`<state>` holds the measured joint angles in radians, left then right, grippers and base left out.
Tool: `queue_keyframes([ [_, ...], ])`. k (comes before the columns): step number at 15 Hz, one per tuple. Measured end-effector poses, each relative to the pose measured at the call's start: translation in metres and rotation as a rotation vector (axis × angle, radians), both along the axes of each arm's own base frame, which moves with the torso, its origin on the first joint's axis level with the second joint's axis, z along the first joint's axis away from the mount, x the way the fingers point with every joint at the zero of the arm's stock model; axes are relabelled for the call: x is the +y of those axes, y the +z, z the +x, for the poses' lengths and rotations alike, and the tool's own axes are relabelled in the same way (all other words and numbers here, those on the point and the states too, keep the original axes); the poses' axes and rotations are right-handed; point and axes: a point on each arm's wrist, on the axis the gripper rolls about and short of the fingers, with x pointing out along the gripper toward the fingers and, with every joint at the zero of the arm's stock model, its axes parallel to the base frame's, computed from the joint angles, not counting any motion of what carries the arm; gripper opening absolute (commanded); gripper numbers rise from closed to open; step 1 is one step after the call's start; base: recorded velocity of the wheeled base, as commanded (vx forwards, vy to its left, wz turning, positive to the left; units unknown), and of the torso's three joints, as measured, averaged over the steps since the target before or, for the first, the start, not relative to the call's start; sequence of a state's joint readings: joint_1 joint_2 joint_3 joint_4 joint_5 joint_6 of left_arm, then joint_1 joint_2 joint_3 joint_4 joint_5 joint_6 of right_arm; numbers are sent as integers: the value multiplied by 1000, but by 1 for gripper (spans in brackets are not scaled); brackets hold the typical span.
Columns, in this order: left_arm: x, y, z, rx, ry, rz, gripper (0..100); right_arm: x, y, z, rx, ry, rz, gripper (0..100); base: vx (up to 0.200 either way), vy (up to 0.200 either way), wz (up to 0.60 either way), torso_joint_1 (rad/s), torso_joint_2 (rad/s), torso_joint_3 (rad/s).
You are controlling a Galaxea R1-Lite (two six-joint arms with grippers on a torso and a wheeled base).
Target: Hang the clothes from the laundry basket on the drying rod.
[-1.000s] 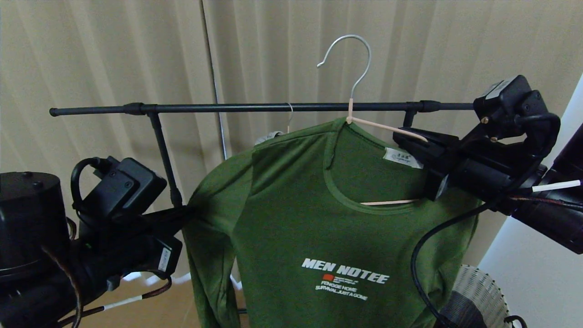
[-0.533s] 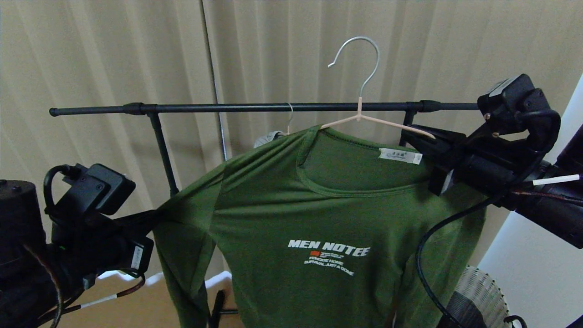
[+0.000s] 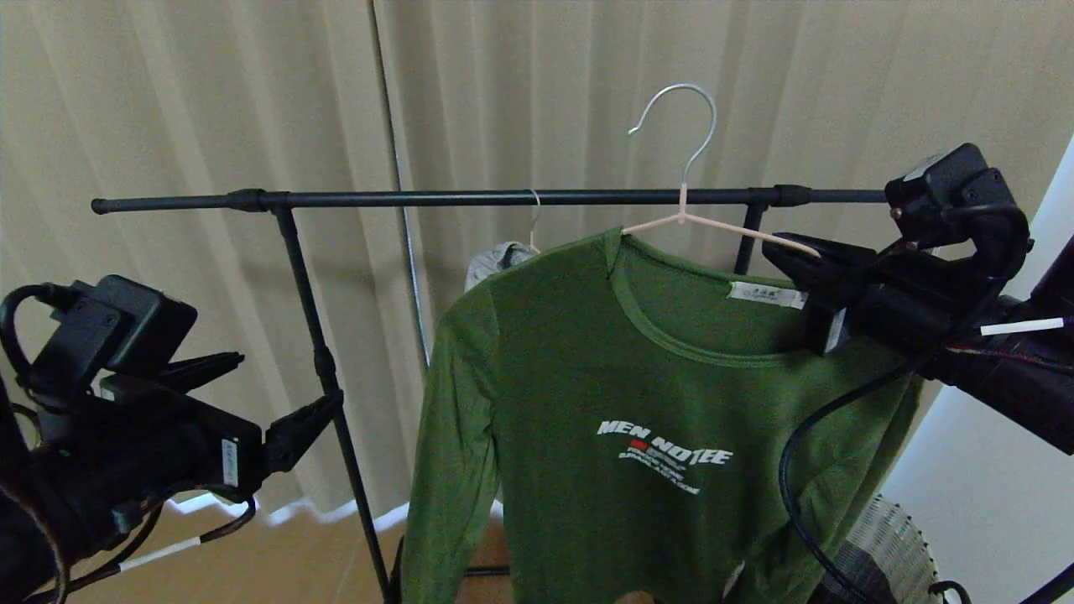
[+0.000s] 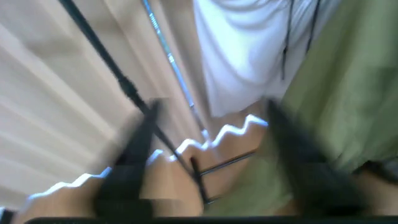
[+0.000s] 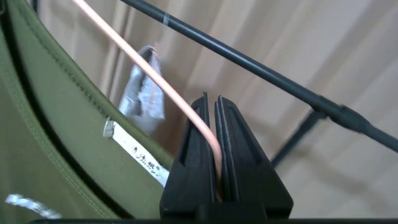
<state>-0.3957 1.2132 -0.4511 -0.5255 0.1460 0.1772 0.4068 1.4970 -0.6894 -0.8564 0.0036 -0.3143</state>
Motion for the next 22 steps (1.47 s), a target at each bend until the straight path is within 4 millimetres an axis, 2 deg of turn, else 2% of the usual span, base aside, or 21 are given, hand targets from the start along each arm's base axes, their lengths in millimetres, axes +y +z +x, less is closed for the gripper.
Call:
queue_keyframes([
  [3, 6, 1, -18, -15, -25, -81, 100, -12, -5, 5, 18, -54, -7, 0, 0, 0, 0, 0, 0, 0],
  [7, 29, -24, -54, 12, 30, -146, 100, -29, -13, 9, 72, -125, -27, 0, 0, 0, 0, 0, 0, 0],
  [12, 35, -26, -65, -16, 17, -164, 100, -39, -22, 4, 116, -214, -44, 0, 0, 0, 0, 0, 0, 0],
  [16, 36, -24, -68, -37, 14, -169, 100, -58, -33, -12, 209, -285, -74, 0, 0, 0, 0, 0, 0, 0],
  [22, 36, -24, -68, -41, 13, -169, 100, -100, -34, -60, 400, -462, -103, 0, 0, 0, 0, 0, 0, 0],
])
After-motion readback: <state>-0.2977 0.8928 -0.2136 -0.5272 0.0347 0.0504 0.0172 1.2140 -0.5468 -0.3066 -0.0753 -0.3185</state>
